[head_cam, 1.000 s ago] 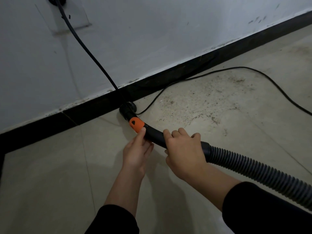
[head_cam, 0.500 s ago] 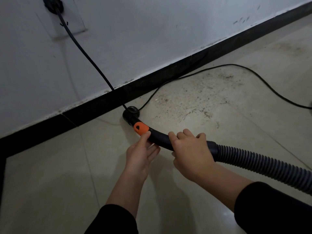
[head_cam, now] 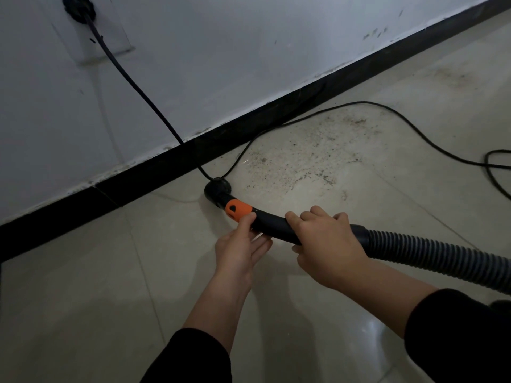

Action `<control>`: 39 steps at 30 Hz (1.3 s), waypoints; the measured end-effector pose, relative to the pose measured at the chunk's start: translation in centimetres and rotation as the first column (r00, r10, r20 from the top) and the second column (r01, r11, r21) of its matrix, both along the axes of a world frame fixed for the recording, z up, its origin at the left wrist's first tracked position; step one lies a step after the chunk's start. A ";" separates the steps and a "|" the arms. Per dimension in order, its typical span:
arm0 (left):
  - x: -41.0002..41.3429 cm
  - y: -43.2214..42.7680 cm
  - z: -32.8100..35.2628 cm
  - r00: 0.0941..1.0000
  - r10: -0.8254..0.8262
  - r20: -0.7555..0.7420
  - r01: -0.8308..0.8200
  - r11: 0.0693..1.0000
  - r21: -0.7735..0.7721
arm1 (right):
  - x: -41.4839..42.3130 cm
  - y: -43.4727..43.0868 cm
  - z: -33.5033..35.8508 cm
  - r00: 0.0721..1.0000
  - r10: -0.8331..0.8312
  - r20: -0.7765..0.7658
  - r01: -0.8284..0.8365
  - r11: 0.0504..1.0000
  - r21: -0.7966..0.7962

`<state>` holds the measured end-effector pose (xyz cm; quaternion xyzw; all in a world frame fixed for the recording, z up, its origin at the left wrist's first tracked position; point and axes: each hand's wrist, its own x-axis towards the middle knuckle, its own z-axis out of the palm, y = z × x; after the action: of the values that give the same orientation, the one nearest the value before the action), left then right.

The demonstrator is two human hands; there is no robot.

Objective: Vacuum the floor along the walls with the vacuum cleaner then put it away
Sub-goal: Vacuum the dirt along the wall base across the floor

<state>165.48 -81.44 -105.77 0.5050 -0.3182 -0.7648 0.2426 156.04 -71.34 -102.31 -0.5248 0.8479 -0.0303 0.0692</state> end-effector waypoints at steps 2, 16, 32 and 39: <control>-0.3 0.5 0.1 1.000 -0.004 0.003 0.004 1.000 0.004 | -0.2 0.5 0.1 1.000 -0.010 0.000 0.010 1.000 0.003; -0.9 2.3 0.3 0.999 -0.040 -0.007 0.041 0.999 0.036 | -0.3 2.7 0.4 0.998 -0.052 -0.033 0.053 0.998 0.028; -1.8 4.5 0.5 0.990 -0.138 -0.024 0.139 0.987 0.076 | -0.4 5.9 0.6 0.992 -0.107 -0.068 0.110 0.993 0.044; -2.0 5.9 0.4 0.987 -0.157 -0.035 0.160 0.982 0.104 | -0.4 7.5 0.9 0.989 -0.115 -0.091 0.121 0.990 0.069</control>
<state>163.46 -75.52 -105.35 0.4801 -0.3128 -0.8041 0.1579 155.60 -63.83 -101.46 -0.4715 0.8802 0.0198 0.0499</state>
